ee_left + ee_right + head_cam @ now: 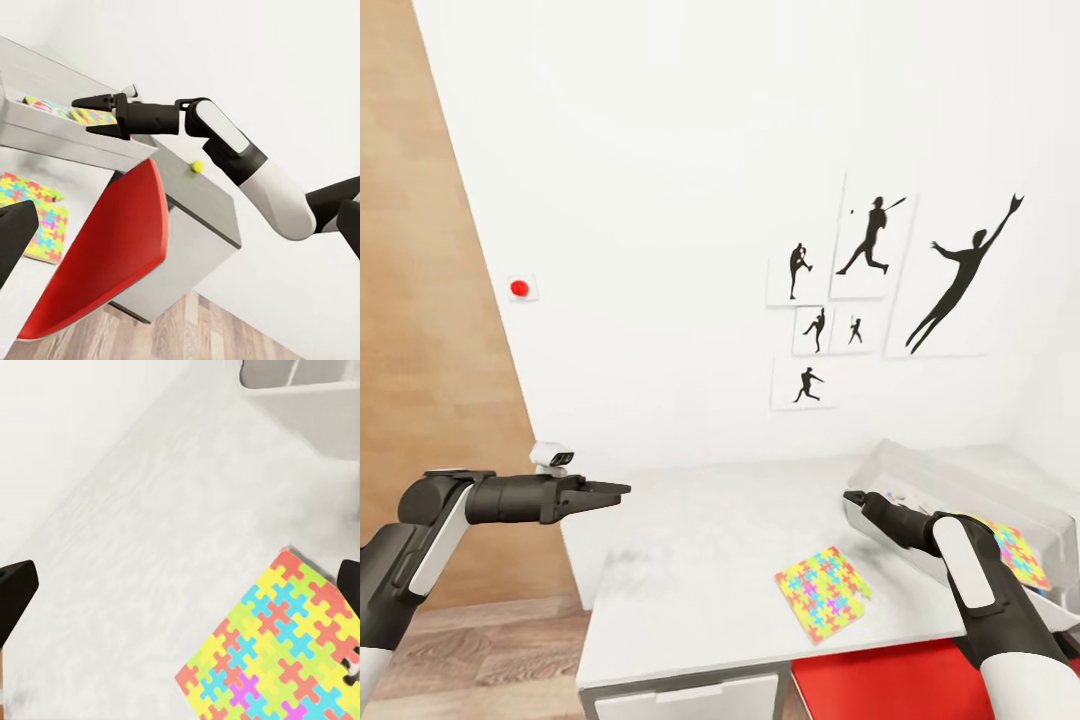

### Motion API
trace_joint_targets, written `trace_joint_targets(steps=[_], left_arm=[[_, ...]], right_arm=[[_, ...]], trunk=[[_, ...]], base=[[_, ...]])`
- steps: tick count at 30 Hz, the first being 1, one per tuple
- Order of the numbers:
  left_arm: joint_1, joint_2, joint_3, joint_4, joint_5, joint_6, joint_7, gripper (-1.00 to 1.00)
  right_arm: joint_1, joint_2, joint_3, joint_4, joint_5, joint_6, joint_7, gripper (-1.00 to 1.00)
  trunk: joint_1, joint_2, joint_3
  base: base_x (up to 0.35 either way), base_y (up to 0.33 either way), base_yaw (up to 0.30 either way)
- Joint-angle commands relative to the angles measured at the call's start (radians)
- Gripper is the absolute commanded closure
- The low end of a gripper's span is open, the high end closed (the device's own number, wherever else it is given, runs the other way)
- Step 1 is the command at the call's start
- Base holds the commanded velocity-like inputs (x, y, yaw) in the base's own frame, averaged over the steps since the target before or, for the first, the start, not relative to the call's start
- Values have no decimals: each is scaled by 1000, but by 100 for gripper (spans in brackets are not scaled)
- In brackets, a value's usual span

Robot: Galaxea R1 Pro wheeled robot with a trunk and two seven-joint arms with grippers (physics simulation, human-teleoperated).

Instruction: Put all the toys in the child's room - the three board games (two on the bed and one on the table), the two jigsaw puzzles on the table, and the tennis ball on the table - inside the toy box on the table in the child's room.

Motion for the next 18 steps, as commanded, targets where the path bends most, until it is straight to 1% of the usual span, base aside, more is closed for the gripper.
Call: trace_joint_targets(steps=[1, 6, 18], left_arm=[[0, 1, -2, 0, 4, 10, -1, -100], [0, 1, -2, 0, 4, 10, -2, -100], [0, 1, -2, 0, 4, 10, -3, -100]], right_arm=[[0, 0, 0, -1, -11, 3, -10, -100], [0, 1, 1, -1, -8, 3, -10, -100], [0, 1, 3, -2, -5, 3, -10, -100]], trunk=[[1, -1, 0], [1, -1, 0], [1, -1, 0]], base=[[173, 0, -4], [87, 0, -2], [9, 0, 0]])
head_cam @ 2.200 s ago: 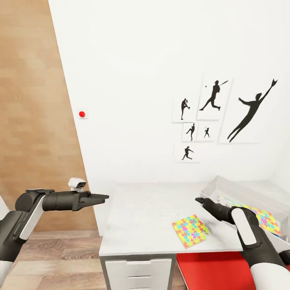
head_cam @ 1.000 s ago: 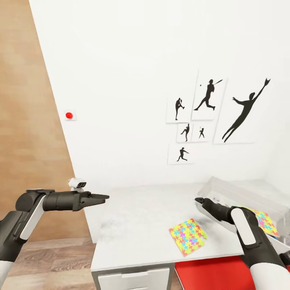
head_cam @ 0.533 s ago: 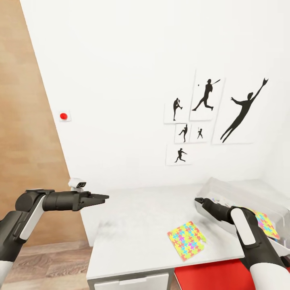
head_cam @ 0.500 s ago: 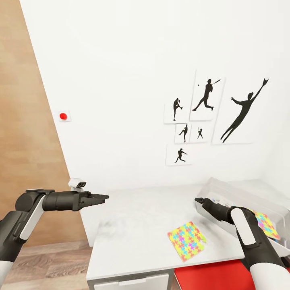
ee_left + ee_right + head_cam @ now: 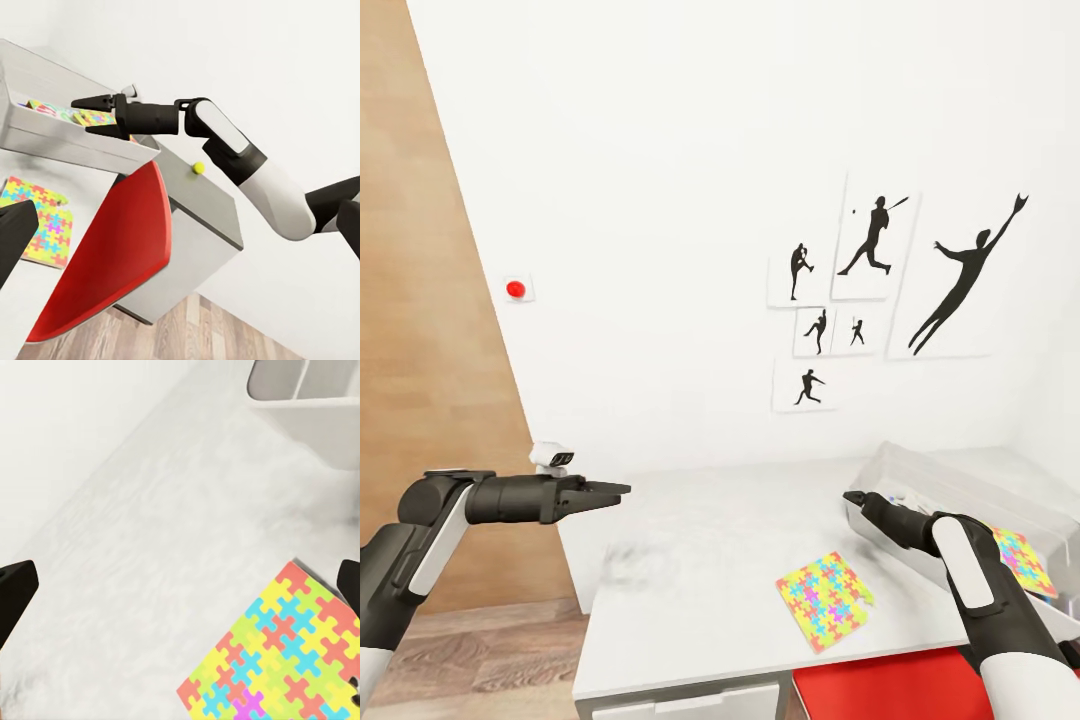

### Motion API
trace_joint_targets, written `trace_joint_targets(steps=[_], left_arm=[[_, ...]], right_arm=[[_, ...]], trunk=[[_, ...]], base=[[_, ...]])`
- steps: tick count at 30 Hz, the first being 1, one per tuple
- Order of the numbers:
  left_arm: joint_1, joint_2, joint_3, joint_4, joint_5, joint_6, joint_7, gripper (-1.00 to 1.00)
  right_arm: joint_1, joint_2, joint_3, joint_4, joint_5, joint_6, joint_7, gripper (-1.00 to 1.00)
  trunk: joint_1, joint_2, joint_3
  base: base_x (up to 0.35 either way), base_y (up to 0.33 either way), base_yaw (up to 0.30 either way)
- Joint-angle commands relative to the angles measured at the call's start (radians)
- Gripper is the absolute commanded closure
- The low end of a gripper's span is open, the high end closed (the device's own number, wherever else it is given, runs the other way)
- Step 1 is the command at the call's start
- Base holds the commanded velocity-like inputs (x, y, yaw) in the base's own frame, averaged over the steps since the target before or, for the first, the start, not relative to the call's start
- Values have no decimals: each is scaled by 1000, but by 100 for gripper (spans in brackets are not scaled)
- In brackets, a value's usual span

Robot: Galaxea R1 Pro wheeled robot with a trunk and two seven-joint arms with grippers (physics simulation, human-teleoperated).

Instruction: Put all the toys in the child's room - the three board games (two on the bed and one on the table), the two jigsaw puzzles on the table, and the tennis ball on the table - inside the toy box on the table in the child's room.

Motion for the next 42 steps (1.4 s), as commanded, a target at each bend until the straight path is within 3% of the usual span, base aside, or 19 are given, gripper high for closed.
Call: trace_joint_targets(steps=[1, 19, 30, 42], left_arm=[[0, 1, -2, 0, 4, 10, -1, -100], [0, 1, -2, 0, 4, 10, -1, -100], [0, 3, -1, 0, 4, 10, -1, -100], [0, 2, -1, 0, 4, 10, -1, -100]], right_arm=[[0, 0, 0, -1, -11, 3, -10, -100], [0, 0, 0, -2, -10, -3, -10, -100], [0, 1, 4, 4, -11, -56, -11, -100], [0, 3, 9, 75, -8, -107, -27, -100]], trunk=[[0, -1, 0], [0, -1, 0], [0, -1, 0], [0, -1, 0]], base=[[0, 0, 0], [0, 0, 0], [0, 0, 0], [0, 0, 0]])
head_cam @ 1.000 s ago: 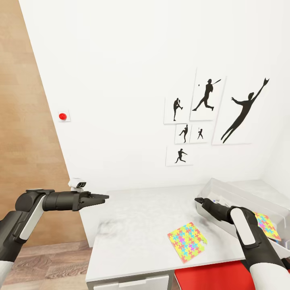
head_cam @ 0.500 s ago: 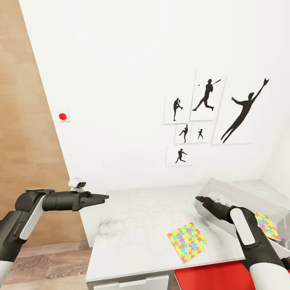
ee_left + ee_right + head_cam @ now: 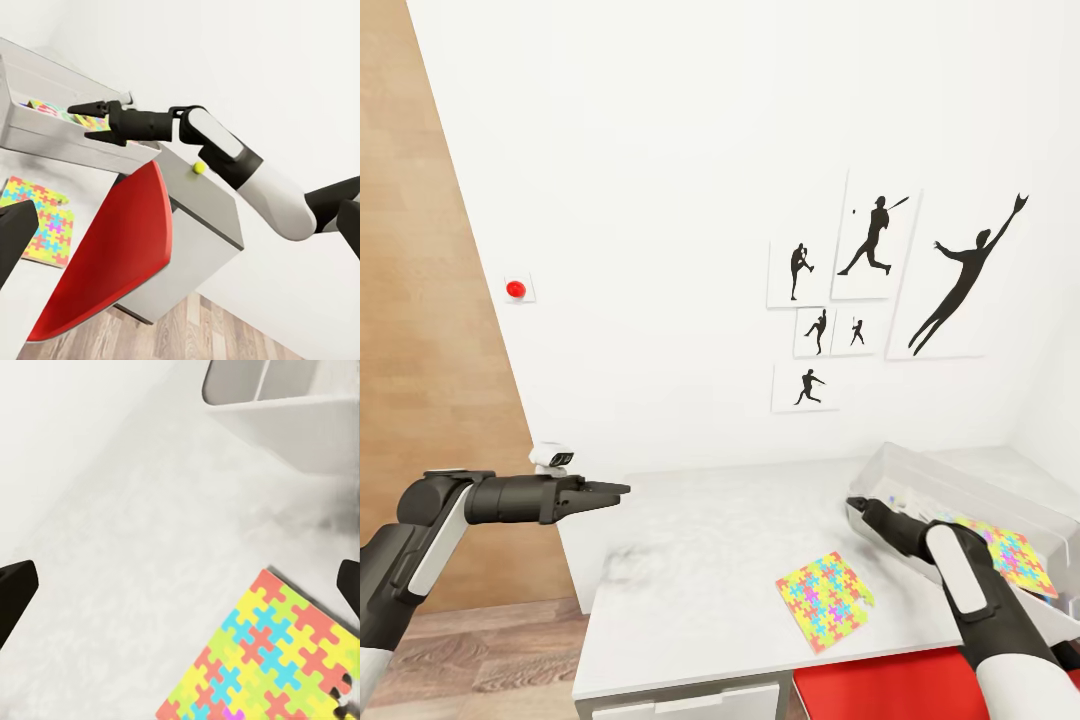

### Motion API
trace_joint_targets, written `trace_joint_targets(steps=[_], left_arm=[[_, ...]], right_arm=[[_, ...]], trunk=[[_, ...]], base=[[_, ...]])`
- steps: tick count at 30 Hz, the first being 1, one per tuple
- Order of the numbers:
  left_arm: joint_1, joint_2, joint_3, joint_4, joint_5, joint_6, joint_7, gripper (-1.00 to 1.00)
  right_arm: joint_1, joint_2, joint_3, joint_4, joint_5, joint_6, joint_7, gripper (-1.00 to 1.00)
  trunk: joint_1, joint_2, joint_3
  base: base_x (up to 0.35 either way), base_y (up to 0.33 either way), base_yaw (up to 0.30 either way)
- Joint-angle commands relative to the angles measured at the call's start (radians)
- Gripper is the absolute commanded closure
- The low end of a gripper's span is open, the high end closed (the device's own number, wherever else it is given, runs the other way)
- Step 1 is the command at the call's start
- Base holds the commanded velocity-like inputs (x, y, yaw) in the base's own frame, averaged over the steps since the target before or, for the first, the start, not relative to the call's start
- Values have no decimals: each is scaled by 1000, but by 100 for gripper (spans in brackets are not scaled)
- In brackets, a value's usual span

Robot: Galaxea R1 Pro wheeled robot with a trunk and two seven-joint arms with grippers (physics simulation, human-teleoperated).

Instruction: Put all the toys in the child's room - the three board games (two on the bed and one on the table), the two jigsaw puzzles on the table, and the tennis ball on the table - inside the toy box on the table in the child's room.

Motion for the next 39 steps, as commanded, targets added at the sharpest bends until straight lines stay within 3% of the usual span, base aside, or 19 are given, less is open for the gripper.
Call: trace_joint_targets(steps=[1, 6, 13, 19, 28, 39], left_arm=[[0, 1, -2, 0, 4, 11, -1, -100], [0, 1, -2, 0, 4, 10, 0, -100], [0, 1, -2, 0, 4, 10, 1, -100], [0, 0, -2, 0, 4, 10, 1, -100], [0, 1, -2, 0, 4, 10, 1, -100], [0, 1, 0, 0, 4, 10, 1, -100]], right_arm=[[0, 1, 0, 9, -10, 0, -14, -100], [0, 6, 26, 34, -9, -12, -51, -100], [0, 18, 104, 44, -9, -69, -132, -100], [1, 39, 150, 54, -10, -117, -149, -100], [1, 72, 179, 122, -8, -163, -152, -100], [3, 80, 183, 139, -7, -199, -152, -100]], trunk=[[0, -1, 0], [0, -1, 0], [0, -1, 0], [0, -1, 0], [0, -1, 0], [0, -1, 0]], base=[[0, 0, 0], [0, 0, 0], [0, 0, 0], [0, 0, 0], [0, 0, 0], [0, 0, 0]])
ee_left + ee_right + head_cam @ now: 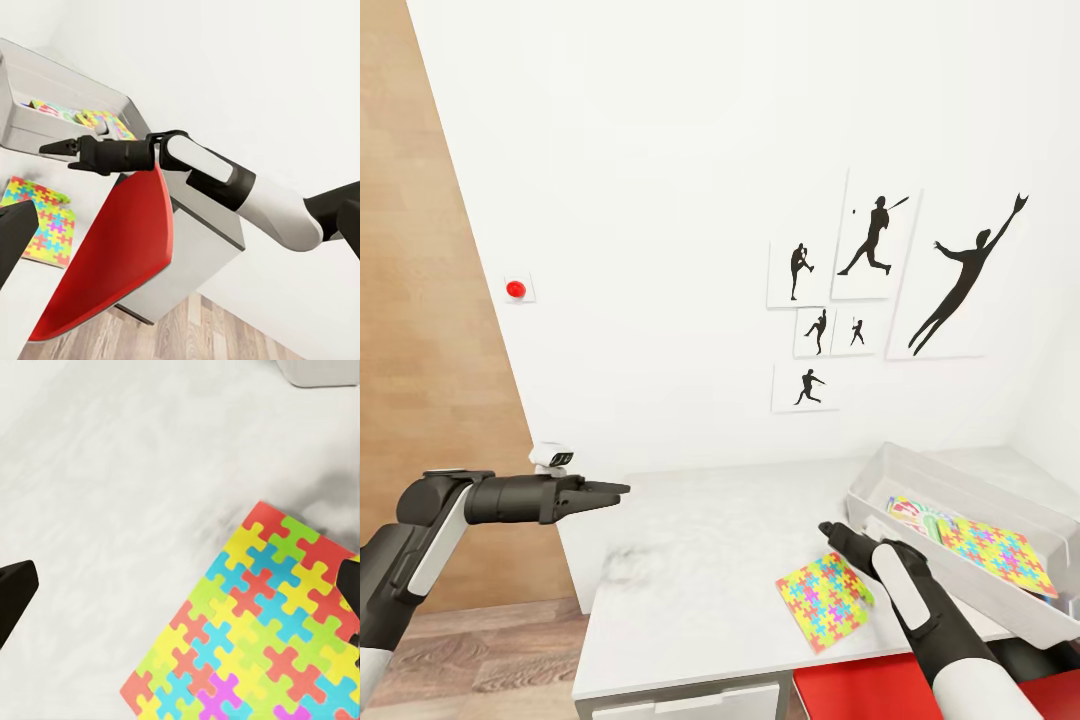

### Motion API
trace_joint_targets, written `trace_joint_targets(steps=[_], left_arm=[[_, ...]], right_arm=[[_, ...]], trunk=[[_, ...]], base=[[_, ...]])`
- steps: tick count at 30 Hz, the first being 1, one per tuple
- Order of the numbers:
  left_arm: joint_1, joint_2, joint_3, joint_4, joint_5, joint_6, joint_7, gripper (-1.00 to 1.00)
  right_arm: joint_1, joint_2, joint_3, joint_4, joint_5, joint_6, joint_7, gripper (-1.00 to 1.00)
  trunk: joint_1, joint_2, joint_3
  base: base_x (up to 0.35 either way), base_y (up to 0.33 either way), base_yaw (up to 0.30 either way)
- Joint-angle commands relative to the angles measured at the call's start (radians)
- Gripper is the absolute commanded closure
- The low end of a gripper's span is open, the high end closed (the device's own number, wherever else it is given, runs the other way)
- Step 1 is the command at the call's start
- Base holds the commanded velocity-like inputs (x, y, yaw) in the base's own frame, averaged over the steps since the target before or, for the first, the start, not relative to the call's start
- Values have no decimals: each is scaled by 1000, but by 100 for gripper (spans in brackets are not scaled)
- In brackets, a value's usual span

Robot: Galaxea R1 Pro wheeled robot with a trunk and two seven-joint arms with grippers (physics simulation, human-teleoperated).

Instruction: Put all the toys in the child's room - the three board games (two on the bed and one on the table), the two jigsaw puzzles on the table, and the tennis ball on the table - inside the toy box on the table in the child's room.

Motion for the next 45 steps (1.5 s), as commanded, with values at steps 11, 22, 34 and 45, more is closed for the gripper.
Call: trace_joint_targets(steps=[11, 22, 34, 45], left_arm=[[-1, 2, 2, 0, 4, 10, -1, -100], [-1, -1, 6, 0, 3, 11, 0, -100], [-1, -2, 5, 0, 2, 12, -1, -100], [-1, -1, 6, 0, 2, 12, -2, -100]], right_arm=[[0, -7, 32, 1, -15, -47, -8, -100], [-7, -15, 39, 13, -14, -91, -10, -100], [-8, -16, 41, 14, -12, -101, -10, -100], [-10, -18, 42, 15, -12, -145, -10, -100]], trunk=[[0, -1, -4], [0, -1, -19], [0, -1, -38], [0, -1, -56]], base=[[0, 0, 0], [0, 0, 0], [0, 0, 0], [0, 0, 0]])
